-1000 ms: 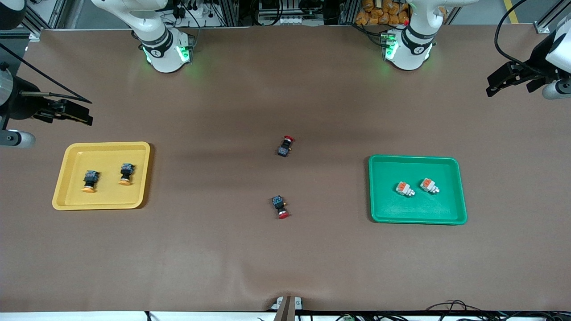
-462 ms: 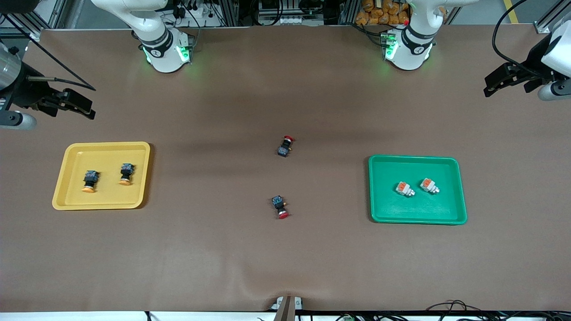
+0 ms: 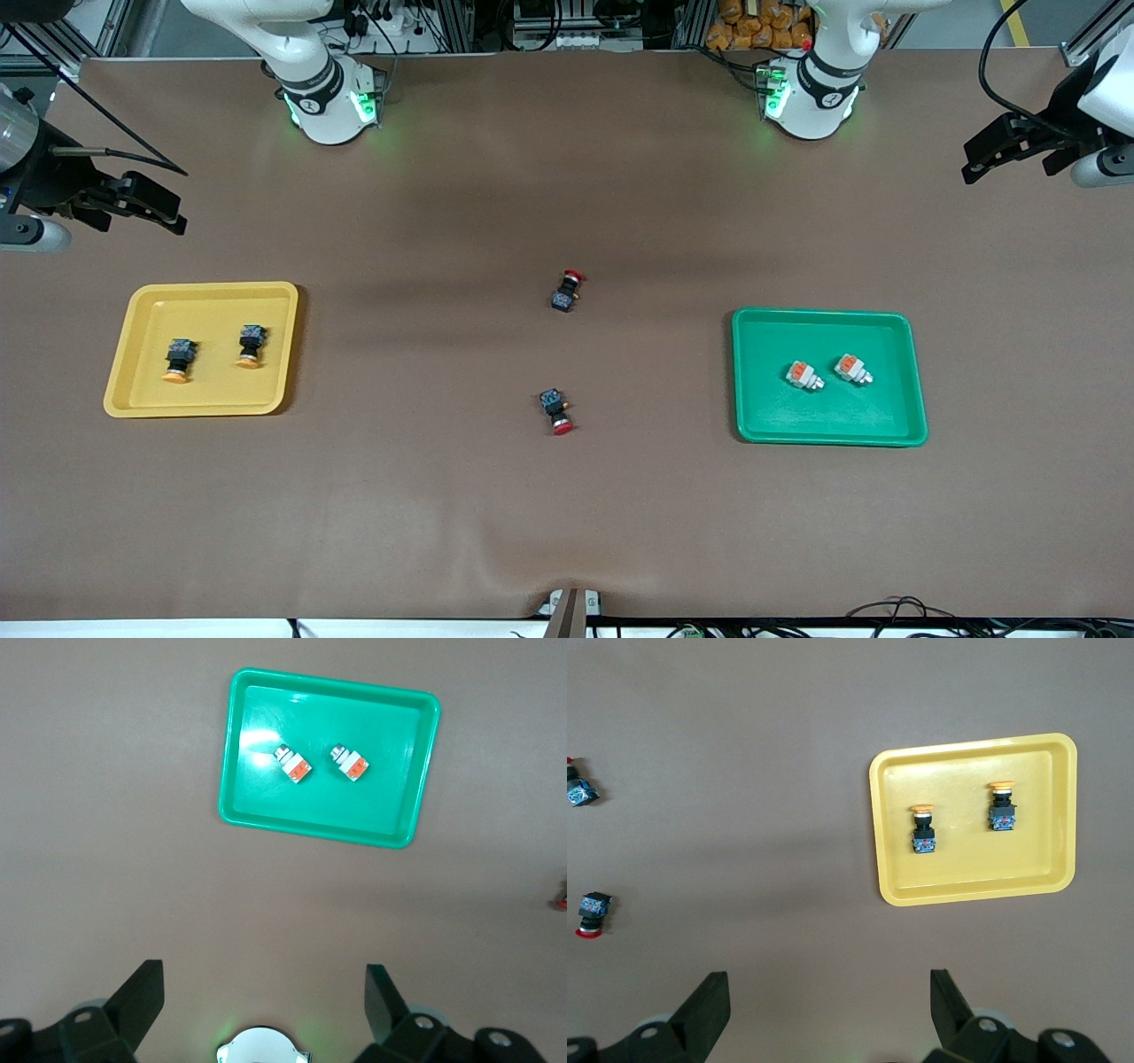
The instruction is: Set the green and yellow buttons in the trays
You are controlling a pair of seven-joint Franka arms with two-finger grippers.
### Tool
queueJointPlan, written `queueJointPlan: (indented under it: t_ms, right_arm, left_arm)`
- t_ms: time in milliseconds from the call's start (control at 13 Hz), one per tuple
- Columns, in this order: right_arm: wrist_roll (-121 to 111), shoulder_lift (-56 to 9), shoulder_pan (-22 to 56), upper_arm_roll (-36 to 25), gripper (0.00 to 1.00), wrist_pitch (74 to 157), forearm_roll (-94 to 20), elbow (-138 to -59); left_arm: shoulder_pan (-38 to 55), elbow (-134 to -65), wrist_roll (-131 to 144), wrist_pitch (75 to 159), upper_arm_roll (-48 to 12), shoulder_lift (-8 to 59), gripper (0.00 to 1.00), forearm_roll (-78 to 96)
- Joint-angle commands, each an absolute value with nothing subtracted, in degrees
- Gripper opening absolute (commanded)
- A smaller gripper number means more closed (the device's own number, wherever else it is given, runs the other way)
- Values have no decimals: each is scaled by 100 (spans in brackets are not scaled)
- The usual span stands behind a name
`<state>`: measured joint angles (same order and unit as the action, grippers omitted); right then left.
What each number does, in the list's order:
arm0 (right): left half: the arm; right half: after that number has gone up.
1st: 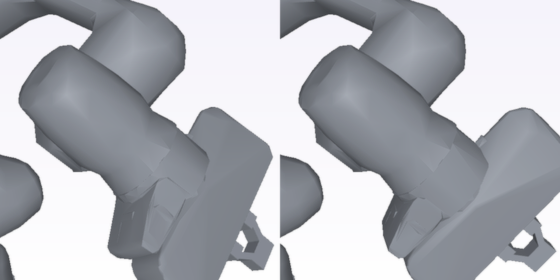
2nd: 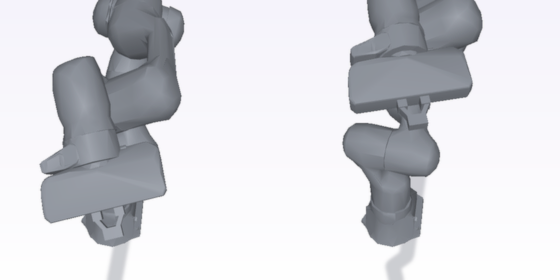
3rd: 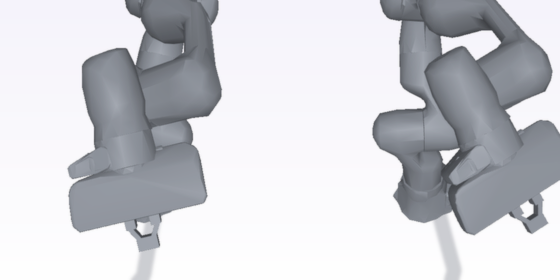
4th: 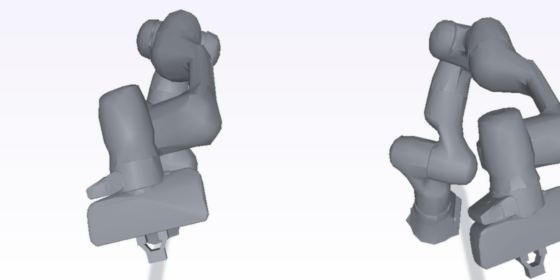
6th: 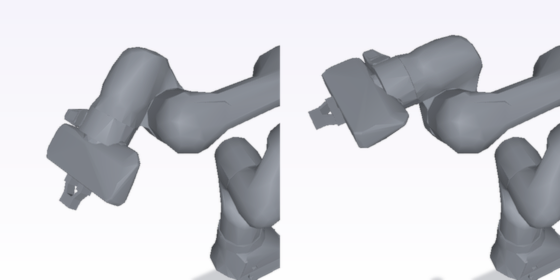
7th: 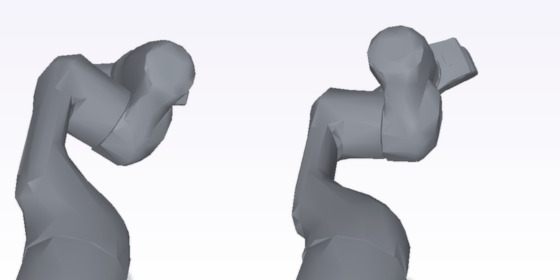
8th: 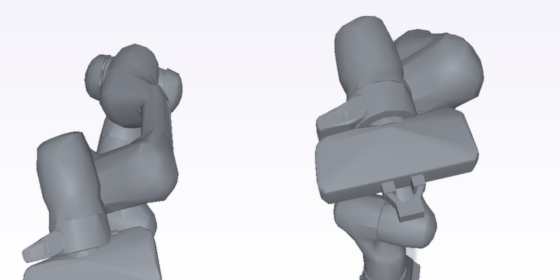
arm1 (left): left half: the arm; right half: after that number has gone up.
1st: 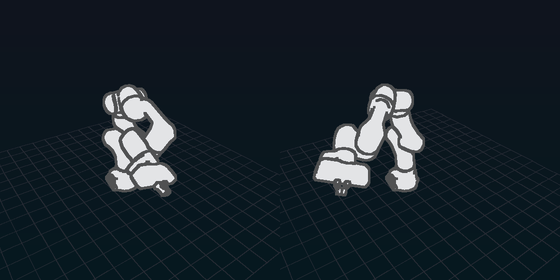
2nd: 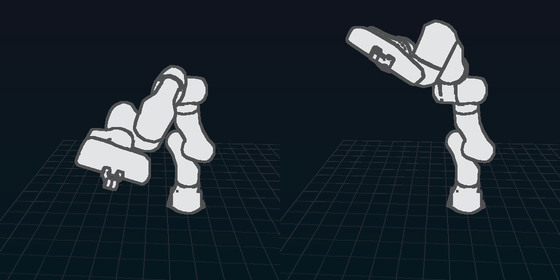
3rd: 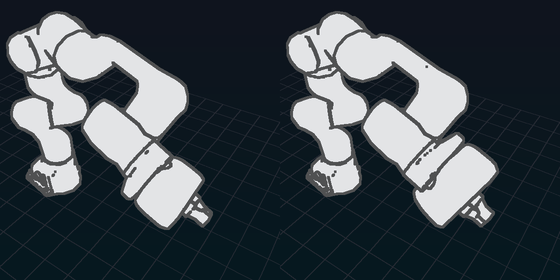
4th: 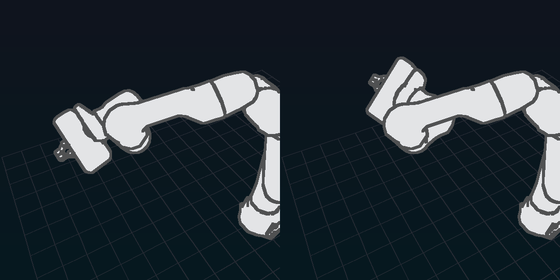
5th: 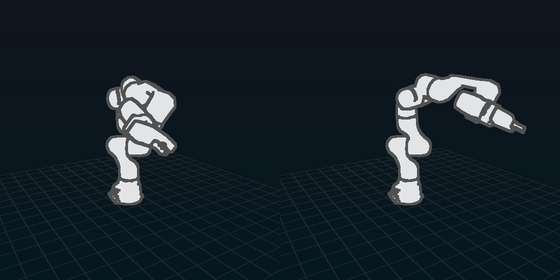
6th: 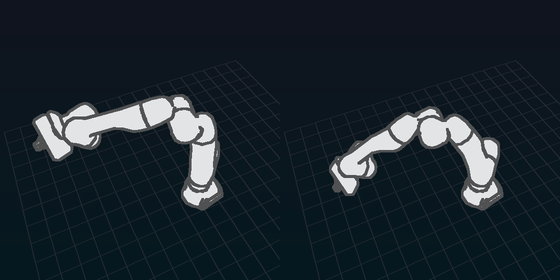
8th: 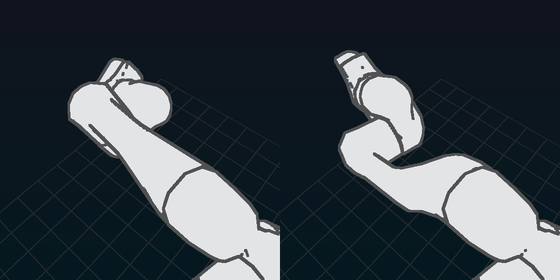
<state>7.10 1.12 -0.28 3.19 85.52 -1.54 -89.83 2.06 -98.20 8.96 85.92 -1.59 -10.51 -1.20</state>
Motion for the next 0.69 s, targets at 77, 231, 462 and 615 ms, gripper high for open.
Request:
queueJointPlan:
  t_ms: [77, 231, 462, 615]
  right_arm:
    - [633, 246, 35, 272, 100, 8596, -141, -9132]
    - [633, 246, 26, 272, 100, 8587, -141, -9132]
    - [633, 246, 26, 272, 100, 8569, -141, -9132]
    - [633, 255, 35, 272, 100, 8561, -141, -9132]
  left_arm:
    - [246, -9703, 791, 8508, -158, -1081, 100, -158]
    - [264, -9694, 791, 8508, -158, -1046, 100, -158]
    - [264, -9659, 791, 8508, -158, -1020, 100, -158]
    - [264, -9659, 773, 8508, -158, -993, 100, -158]
